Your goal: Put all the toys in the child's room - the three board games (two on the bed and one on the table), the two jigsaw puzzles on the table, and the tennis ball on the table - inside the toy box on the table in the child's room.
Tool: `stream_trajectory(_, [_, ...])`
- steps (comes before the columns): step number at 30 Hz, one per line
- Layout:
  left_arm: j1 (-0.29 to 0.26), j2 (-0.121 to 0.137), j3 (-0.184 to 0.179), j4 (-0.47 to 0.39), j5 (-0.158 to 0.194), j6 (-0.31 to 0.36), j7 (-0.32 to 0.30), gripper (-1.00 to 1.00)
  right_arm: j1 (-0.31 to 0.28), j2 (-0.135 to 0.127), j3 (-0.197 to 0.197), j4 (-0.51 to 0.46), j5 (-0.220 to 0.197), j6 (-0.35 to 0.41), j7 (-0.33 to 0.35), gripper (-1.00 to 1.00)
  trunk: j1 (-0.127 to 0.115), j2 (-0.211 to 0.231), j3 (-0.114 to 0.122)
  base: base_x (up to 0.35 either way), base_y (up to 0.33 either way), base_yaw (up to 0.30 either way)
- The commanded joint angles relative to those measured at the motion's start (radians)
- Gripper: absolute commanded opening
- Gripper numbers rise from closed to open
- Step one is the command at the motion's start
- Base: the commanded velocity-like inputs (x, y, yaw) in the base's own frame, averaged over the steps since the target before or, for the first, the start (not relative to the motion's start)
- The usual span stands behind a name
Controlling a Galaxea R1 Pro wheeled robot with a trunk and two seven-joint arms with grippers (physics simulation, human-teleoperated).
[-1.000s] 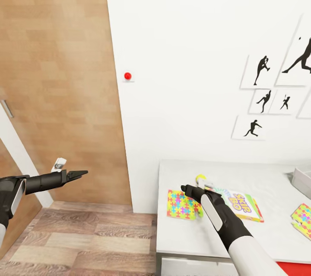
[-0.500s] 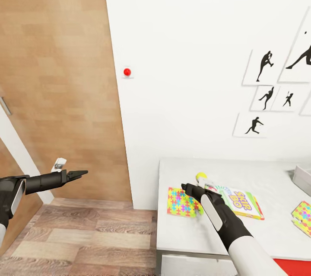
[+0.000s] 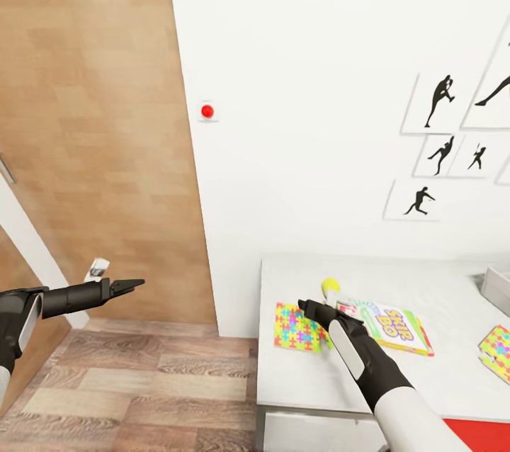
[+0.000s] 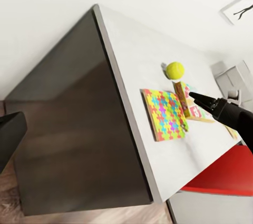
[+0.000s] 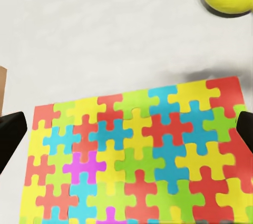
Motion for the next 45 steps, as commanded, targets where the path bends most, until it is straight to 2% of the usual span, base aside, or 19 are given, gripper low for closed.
stream_trajectory(1, [-0.001, -0.001, 0.002, 0.000, -0.003, 0.010, -0.006, 1.00, -0.001, -0.001, 0.004, 0.001, -0.010, 0.001, -0.010, 1.00, 0.000, -0.002, -0.003, 0.000, 0.000, 0.000])
stream_trajectory(4, [-0.001, -0.001, 0.002, 0.000, -0.003, 0.010, -0.005, 1.00, -0.001, -0.001, 0.004, 0.003, -0.003, 0.000, -0.010, 1.00, 0.000, -0.002, -0.008, 0.000, 0.000, 0.000])
stream_trajectory(10, [-0.001, -0.001, 0.002, 0.000, -0.003, 0.010, -0.005, 1.00, -0.001, 0.000, 0.000, 0.005, 0.056, -0.001, -0.010, 1.00, 0.000, -0.002, -0.018, 0.000, -0.020, 0.000])
stream_trajectory(14, [-0.001, -0.001, 0.002, 0.000, -0.003, 0.010, -0.007, 1.00, -0.001, 0.001, -0.003, 0.005, 0.069, -0.006, -0.009, 1.00, 0.000, -0.002, -0.024, 0.000, -0.033, 0.000])
stream_trajectory(45, [-0.001, -0.001, 0.002, 0.000, -0.003, 0.010, -0.007, 1.00, -0.001, -0.001, -0.005, 0.005, 0.072, -0.013, -0.001, 1.00, 0.000, -0.002, -0.033, 0.000, -0.001, 0.000])
